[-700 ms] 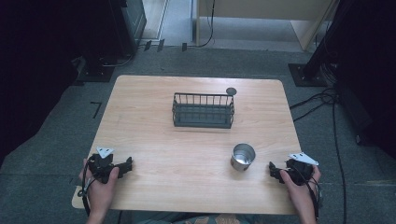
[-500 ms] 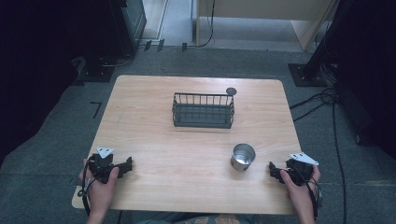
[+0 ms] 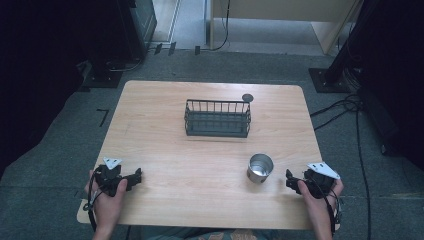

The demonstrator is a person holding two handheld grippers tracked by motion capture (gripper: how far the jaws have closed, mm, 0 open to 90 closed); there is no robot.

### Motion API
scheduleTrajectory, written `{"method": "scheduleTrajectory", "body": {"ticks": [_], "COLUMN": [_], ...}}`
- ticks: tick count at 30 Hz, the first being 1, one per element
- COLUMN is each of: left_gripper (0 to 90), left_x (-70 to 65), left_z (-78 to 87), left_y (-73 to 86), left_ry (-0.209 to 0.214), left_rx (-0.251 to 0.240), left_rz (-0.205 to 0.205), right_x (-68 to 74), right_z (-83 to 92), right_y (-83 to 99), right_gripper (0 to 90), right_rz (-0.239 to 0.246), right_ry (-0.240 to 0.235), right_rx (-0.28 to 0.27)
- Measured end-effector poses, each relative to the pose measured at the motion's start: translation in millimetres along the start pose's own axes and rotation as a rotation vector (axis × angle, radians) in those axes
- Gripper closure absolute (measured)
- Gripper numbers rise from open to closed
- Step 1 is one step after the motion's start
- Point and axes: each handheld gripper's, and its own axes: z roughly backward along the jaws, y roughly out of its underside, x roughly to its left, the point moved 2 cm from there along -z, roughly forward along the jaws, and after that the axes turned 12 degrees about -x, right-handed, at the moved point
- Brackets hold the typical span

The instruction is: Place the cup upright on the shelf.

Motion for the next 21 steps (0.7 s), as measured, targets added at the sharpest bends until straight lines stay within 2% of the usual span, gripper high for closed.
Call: {"method": "scheduleTrajectory", "body": {"ticks": [7,8,11,15,21], "left_gripper": [0.0,0.0,0.0,0.0,0.0], "left_x": [0.0,0.0,0.0,0.0,0.0], "left_z": [0.0,0.0,0.0,0.0,0.0], "left_y": [0.0,0.0,0.0,0.0,0.0], "left_ry": [0.0,0.0,0.0,0.0,0.0], "left_rx": [0.0,0.0,0.0,0.0,0.0], "left_rz": [0.0,0.0,0.0,0.0,0.0], "right_x": [6.8,10.7,16.5,24.9,40.5], "right_z": [9.6,13.1,17.4,21.7,26.4], "right_y": [-11.5,-16.0,-21.9,-28.0,-35.6], "right_gripper": [0.7,0.8,0.8,0.9,0.8], "right_rz": [-0.031,-0.041,-0.04,-0.058,-0.052], "right_ry": [-0.009,-0.026,-0.046,-0.078,-0.132], "right_rx": [-0.073,-0.109,-0.152,-0.189,-0.221]}}
